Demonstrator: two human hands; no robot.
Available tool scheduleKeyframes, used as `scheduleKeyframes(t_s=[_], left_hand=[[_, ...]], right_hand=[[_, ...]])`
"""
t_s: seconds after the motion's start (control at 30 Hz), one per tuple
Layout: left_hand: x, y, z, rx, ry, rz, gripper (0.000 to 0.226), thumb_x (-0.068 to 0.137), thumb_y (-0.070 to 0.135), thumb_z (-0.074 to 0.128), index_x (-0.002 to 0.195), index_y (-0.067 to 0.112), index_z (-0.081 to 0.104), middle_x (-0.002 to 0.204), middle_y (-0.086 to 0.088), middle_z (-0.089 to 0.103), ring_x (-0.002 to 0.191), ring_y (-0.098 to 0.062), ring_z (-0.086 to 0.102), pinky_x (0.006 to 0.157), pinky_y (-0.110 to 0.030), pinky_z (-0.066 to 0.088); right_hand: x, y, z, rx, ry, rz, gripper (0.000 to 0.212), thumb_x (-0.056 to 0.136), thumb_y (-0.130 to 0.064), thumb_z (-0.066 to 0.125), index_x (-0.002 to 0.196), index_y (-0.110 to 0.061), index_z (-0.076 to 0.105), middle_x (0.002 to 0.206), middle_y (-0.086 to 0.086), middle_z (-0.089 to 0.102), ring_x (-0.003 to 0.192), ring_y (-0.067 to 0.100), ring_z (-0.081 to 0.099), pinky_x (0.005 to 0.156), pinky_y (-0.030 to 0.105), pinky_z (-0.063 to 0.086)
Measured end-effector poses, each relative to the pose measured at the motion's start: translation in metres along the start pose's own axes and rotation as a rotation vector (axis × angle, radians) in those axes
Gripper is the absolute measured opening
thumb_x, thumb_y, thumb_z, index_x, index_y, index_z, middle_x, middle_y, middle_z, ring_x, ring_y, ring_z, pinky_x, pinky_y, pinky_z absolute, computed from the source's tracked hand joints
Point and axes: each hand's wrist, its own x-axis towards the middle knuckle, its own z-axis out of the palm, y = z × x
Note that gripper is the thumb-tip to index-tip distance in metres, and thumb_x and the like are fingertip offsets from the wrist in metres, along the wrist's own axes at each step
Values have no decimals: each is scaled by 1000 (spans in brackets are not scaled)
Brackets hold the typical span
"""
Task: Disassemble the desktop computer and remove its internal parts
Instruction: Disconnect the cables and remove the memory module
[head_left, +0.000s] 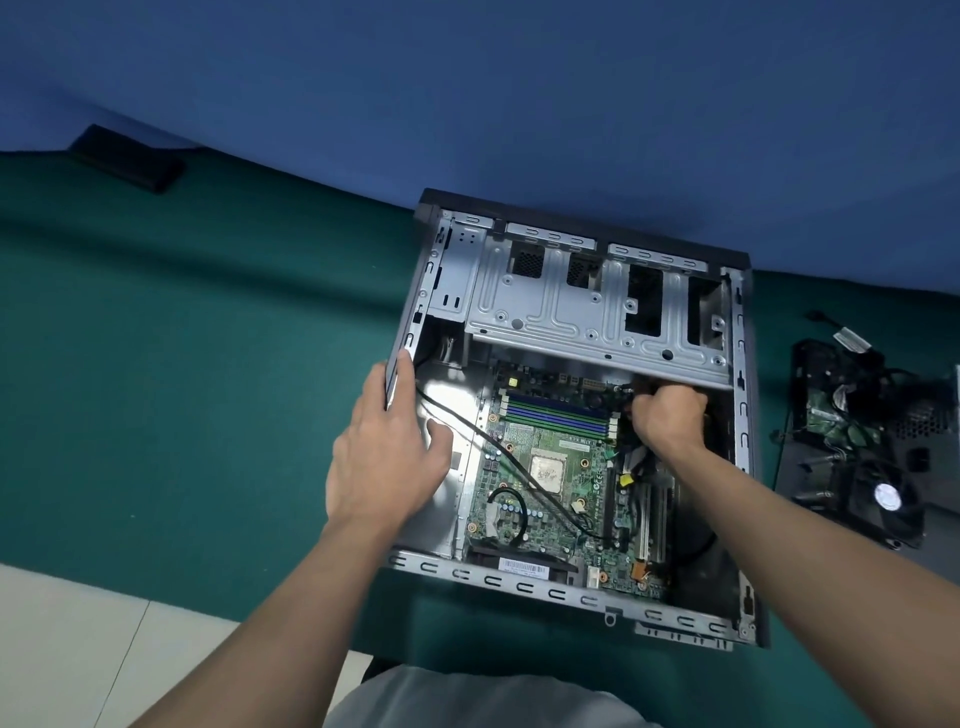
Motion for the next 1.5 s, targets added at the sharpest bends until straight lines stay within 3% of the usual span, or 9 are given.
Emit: scheduleKeyframes(t_s=[0.1, 0.3, 0.47, 0.63, 0.73, 0.8, 1.0, 1.17, 1.5], left_hand=[[0, 0, 0, 1, 6, 1, 74, 90, 36, 49, 154, 17, 17, 152, -9, 28, 113, -33, 53, 81, -44, 47], [0, 0, 0, 4, 2, -3, 73, 90, 36, 50, 153, 17, 18, 152, -9, 28, 110, -34, 54, 79, -44, 48], [1, 0, 0, 13, 2, -3, 73, 90, 37, 49, 153, 17, 18, 153, -9, 28, 112, -33, 54, 80, -44, 48], [1, -1, 2, 11, 11, 4, 73, 90, 38, 47, 153, 18, 17, 151, -8, 28, 111, -32, 53, 79, -43, 47], [2, -2, 3, 11, 14, 7, 72, 90, 38, 46, 153, 18, 16, 151, -9, 28, 110, -31, 54, 79, -43, 48], [1, -2, 4, 10, 18, 8, 73, 90, 39, 44, 153, 18, 16, 151, -8, 28, 108, -31, 54, 78, -42, 47], [2, -2, 5, 12, 17, -11, 73, 90, 39, 44, 154, 19, 14, 154, -10, 26, 114, -34, 53, 83, -44, 47], [1, -1, 5, 13, 26, -11, 73, 90, 38, 44, 154, 19, 15, 152, -9, 29, 110, -34, 53, 80, -43, 46], [2, -2, 5, 18, 32, 0, 73, 90, 38, 45, 154, 18, 17, 152, -10, 29, 110, -34, 54, 79, -43, 46]], right_hand=[[6, 4, 1, -20, -4, -17, 32, 89, 1, 46, 57, 0, 46, 71, 10, 44, 50, 19, 41, 44, 24, 31], [11, 2, -2, -118, -46, -38, 35, 91, -8, 48, 56, -3, 42, 58, 8, 46, 50, 20, 45, 41, 23, 29], [13, -6, -6, -282, -122, -105, 28, 95, -17, 44, 76, 1, 55, 82, 17, 55, 79, 32, 55, 67, 33, 45], [20, -8, -3, -359, -142, -188, 36, 97, -27, 40, 77, -5, 60, 84, 14, 65, 68, 26, 56, 58, 30, 41], [24, -12, -2, -429, -183, -208, 43, 102, -34, 31, 120, -6, 59, 123, 19, 60, 109, 37, 57, 88, 38, 44], [26, -13, -2, -489, -239, -250, 42, 103, -26, 31, 132, -2, 49, 133, 20, 52, 122, 36, 49, 96, 38, 39], [32, -8, -9, -623, -257, -380, 38, 103, -24, 32, 126, -5, 55, 132, 20, 54, 120, 37, 51, 101, 44, 42], [34, -4, -9, -681, -261, -385, 34, 102, -21, 35, 124, -1, 51, 123, 26, 57, 109, 39, 56, 86, 41, 44], [32, -4, -13, -673, -280, -502, 26, 98, -12, 37, 121, -8, 47, 123, 22, 52, 98, 34, 53, 77, 37, 42]])
